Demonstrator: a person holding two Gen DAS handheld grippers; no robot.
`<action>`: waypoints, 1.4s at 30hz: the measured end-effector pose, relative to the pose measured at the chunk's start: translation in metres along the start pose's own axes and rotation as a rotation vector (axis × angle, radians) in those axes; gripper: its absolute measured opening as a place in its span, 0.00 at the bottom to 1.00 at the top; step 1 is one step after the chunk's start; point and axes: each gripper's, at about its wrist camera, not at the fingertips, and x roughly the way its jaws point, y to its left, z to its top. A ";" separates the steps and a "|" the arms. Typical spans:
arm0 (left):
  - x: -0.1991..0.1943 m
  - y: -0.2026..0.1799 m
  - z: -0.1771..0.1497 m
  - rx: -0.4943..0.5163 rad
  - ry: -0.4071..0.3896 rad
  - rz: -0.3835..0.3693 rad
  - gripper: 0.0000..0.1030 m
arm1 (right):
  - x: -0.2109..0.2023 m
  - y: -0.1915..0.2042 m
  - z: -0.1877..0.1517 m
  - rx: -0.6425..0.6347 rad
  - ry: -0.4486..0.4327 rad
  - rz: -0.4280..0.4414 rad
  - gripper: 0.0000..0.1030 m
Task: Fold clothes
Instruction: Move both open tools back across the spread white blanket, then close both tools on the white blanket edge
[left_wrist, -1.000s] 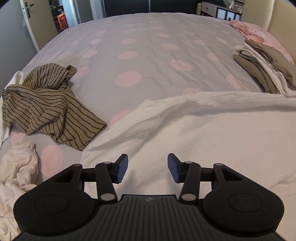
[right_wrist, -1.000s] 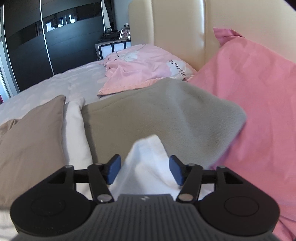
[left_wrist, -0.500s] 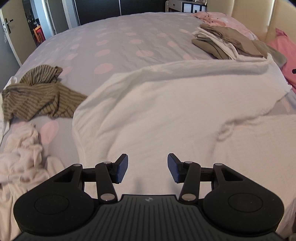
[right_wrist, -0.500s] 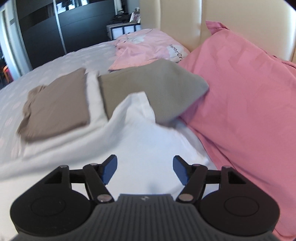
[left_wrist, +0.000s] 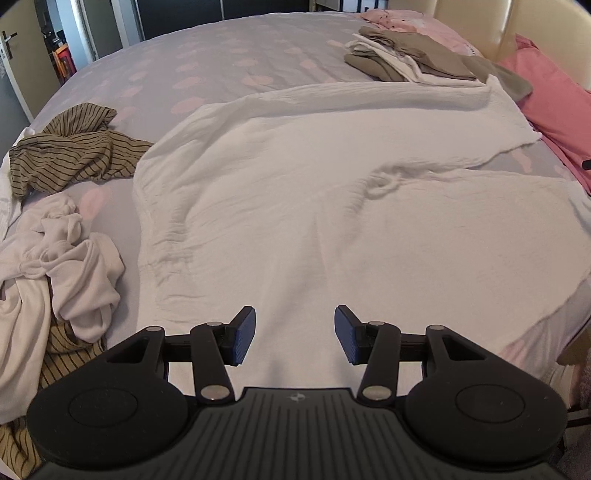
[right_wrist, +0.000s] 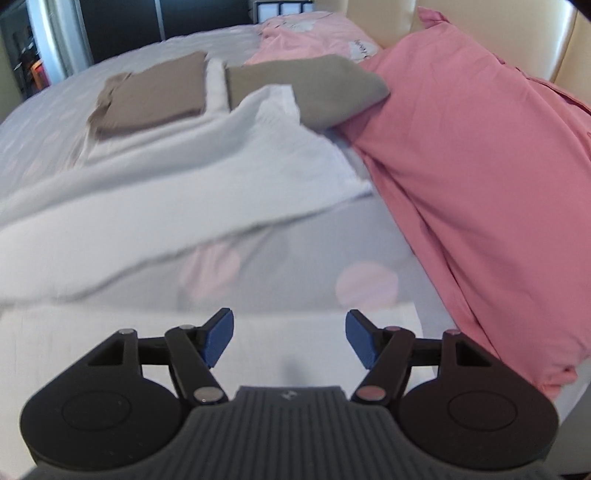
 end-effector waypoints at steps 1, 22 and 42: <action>-0.002 -0.003 -0.003 0.007 -0.002 -0.003 0.44 | -0.003 -0.001 -0.006 -0.023 0.006 -0.005 0.68; 0.020 -0.040 -0.061 0.331 0.116 -0.046 0.45 | -0.017 0.005 -0.118 -0.629 0.175 0.112 0.68; 0.046 -0.028 -0.095 0.487 0.233 0.189 0.44 | 0.001 0.018 -0.156 -1.014 0.270 0.013 0.66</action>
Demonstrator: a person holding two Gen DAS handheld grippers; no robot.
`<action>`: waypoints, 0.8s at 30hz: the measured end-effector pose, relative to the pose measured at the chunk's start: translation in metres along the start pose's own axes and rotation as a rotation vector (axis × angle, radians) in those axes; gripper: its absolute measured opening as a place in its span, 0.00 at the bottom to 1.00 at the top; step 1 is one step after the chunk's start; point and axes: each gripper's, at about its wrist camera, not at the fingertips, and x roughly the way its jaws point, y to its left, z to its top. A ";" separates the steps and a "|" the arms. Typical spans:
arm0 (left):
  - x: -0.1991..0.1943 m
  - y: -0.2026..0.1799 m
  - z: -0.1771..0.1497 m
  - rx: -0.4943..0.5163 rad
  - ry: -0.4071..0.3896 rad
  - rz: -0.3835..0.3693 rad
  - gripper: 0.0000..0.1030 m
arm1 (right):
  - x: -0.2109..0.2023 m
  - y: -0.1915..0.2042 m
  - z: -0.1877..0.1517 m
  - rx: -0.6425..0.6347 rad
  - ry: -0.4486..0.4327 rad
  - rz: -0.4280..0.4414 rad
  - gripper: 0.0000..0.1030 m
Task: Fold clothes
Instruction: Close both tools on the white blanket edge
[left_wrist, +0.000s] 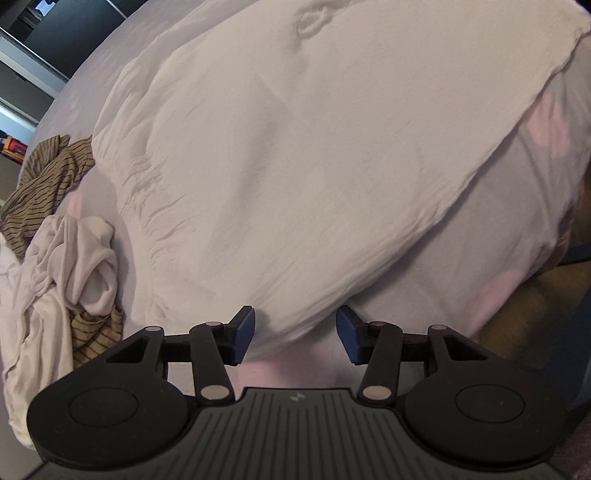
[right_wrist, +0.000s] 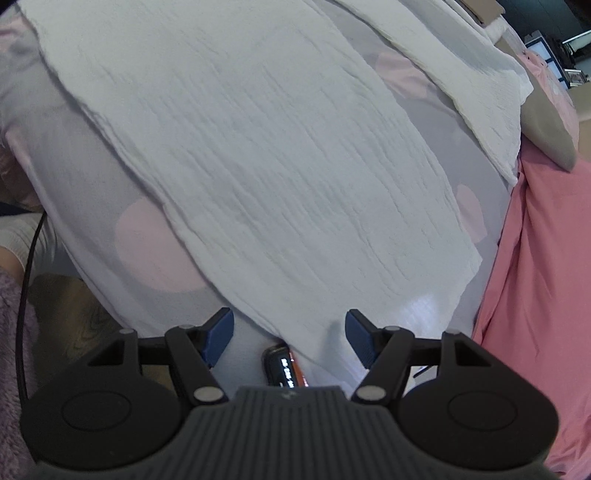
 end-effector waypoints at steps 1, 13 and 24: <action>0.003 0.000 0.000 0.005 0.010 0.014 0.39 | 0.001 0.001 -0.001 -0.017 0.002 -0.018 0.66; 0.000 0.018 0.005 -0.093 -0.008 0.002 0.09 | 0.012 0.010 0.001 -0.160 0.019 -0.072 0.13; -0.041 0.068 0.018 -0.333 -0.191 -0.025 0.05 | -0.029 -0.034 0.019 0.040 -0.134 -0.241 0.05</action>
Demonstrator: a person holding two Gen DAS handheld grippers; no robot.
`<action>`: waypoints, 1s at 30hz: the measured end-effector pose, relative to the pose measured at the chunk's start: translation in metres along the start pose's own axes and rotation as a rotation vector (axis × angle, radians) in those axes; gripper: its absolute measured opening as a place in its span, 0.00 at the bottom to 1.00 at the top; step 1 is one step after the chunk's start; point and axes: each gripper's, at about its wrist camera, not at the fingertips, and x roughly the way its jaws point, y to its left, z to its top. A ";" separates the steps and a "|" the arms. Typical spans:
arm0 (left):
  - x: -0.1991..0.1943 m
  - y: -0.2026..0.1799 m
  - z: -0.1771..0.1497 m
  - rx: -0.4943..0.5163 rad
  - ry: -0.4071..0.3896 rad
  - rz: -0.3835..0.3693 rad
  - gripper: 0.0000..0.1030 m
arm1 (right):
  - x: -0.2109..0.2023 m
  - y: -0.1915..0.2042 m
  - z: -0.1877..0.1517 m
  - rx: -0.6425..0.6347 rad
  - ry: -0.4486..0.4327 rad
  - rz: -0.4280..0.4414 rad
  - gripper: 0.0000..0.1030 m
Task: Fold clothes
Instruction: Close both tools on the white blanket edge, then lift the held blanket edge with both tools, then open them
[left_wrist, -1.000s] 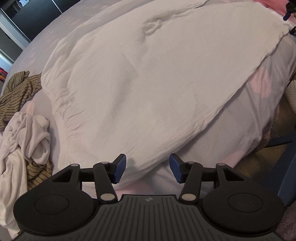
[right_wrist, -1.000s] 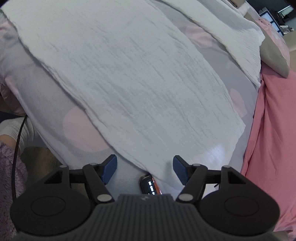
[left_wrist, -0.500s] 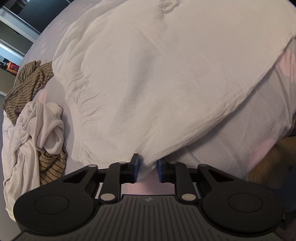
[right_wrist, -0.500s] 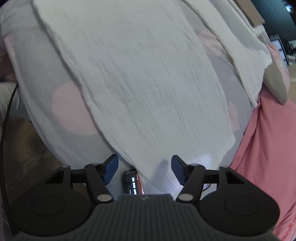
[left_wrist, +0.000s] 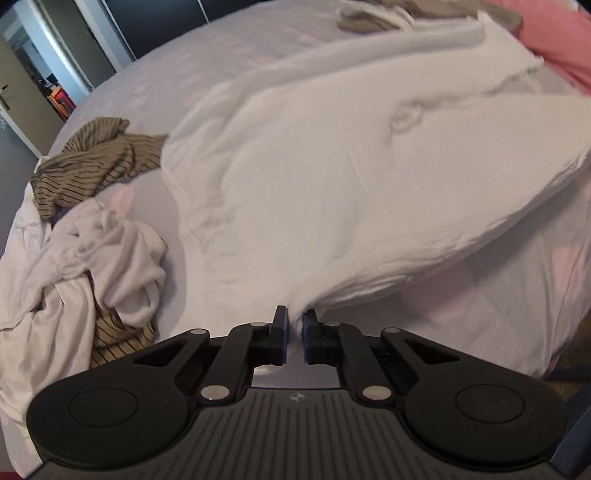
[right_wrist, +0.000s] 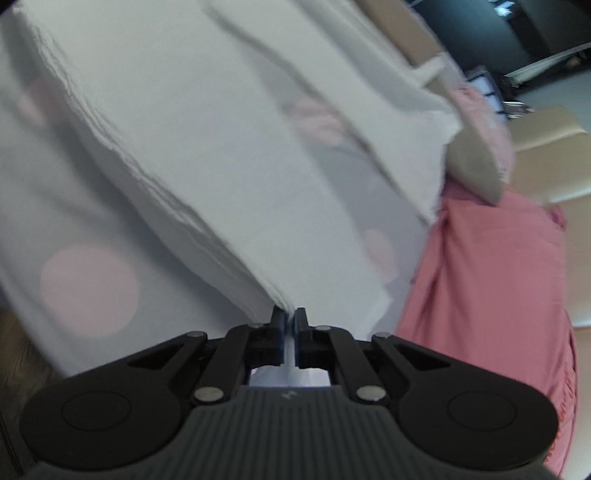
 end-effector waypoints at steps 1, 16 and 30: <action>-0.003 0.005 0.005 -0.019 -0.021 0.001 0.05 | -0.003 -0.008 0.004 0.024 -0.016 -0.018 0.04; 0.006 0.060 0.131 -0.078 -0.135 0.069 0.05 | -0.007 -0.117 0.100 0.245 -0.155 -0.237 0.04; 0.126 0.097 0.237 -0.032 -0.052 0.132 0.05 | 0.109 -0.191 0.232 0.252 -0.090 -0.259 0.04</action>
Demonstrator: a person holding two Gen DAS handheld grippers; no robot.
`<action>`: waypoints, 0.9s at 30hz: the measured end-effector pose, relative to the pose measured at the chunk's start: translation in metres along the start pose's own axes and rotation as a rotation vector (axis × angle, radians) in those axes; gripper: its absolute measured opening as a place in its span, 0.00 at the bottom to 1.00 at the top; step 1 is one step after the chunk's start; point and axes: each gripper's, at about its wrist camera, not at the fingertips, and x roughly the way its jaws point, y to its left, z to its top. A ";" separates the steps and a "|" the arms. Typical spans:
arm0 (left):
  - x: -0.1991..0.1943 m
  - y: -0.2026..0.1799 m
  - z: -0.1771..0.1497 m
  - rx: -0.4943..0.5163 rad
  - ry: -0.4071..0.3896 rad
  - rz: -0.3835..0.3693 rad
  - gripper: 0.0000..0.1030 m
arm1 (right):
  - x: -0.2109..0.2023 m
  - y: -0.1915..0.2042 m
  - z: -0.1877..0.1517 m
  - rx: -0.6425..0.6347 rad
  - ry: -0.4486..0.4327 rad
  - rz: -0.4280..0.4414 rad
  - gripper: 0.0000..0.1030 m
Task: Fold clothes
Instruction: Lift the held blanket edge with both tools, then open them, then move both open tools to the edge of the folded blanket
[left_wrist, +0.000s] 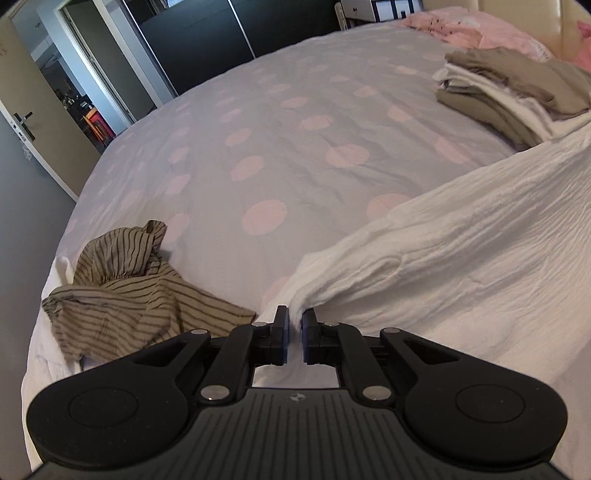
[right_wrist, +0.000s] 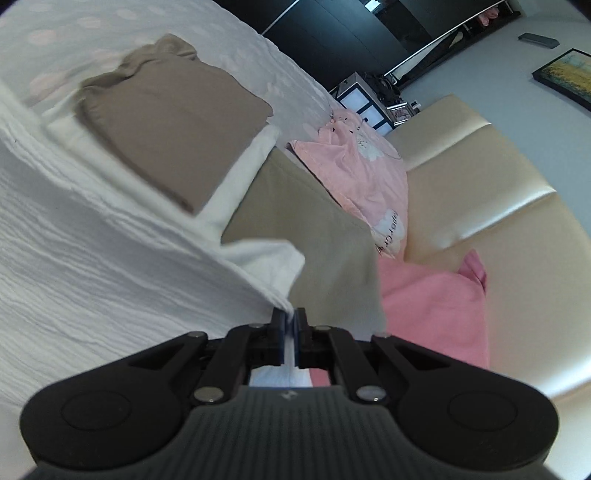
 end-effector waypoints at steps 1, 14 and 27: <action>0.011 0.001 0.003 -0.002 0.010 0.003 0.05 | 0.011 0.002 0.008 -0.003 0.006 0.004 0.04; 0.101 0.007 0.017 -0.045 0.056 0.002 0.05 | 0.112 0.042 0.057 0.028 0.091 0.023 0.04; 0.060 0.031 0.002 -0.134 -0.061 0.009 0.46 | 0.098 0.034 0.038 0.125 0.099 0.026 0.39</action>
